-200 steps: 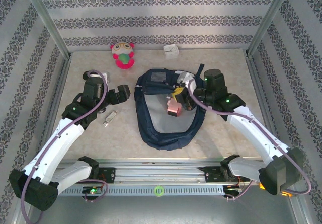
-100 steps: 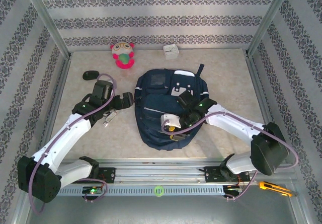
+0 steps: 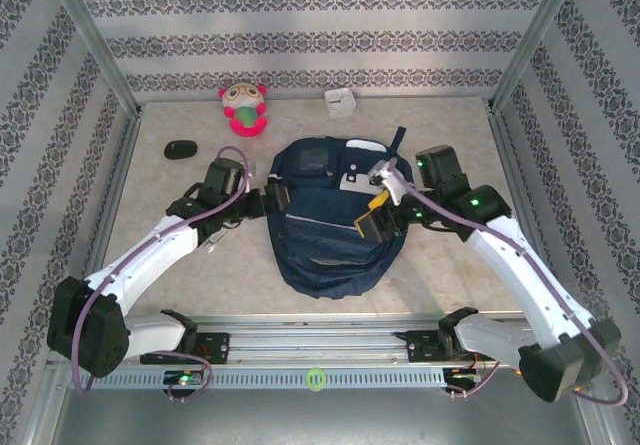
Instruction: Pack books, pencil case, and school supplies into a backpack
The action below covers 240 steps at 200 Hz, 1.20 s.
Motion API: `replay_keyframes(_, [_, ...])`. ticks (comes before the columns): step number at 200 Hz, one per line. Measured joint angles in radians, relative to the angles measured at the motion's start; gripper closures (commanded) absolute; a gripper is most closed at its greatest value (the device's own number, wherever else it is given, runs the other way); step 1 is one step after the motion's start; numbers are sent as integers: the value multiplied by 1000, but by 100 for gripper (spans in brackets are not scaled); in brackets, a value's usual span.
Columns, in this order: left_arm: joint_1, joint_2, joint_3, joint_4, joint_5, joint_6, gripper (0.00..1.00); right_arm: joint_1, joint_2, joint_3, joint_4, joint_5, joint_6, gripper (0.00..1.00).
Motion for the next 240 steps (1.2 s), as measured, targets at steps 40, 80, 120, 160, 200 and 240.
replay_keyframes(40, [-108, 99, -52, 29, -2, -29, 38, -87, -18, -193, 70, 143, 450, 34])
replay_keyframes(80, [-175, 165, -144, 95, -44, -70, 60, -34, 77, -451, 303, 183, 730, 58])
replay_keyframes(120, [-242, 195, -166, 167, -82, -112, 63, -44, 235, -487, 541, 192, 827, 69])
replay_keyframes(160, [-299, 189, -161, 200, -128, -134, 49, -109, 417, -330, 605, 192, 765, 63])
replay_keyframes(200, [-313, -2, -158, 142, -182, -15, 24, -146, 383, -196, 584, 210, 623, 41])
replay_keyframes(240, [-206, -237, -125, 105, -169, 441, 14, -124, 147, -187, 483, 235, 491, 38])
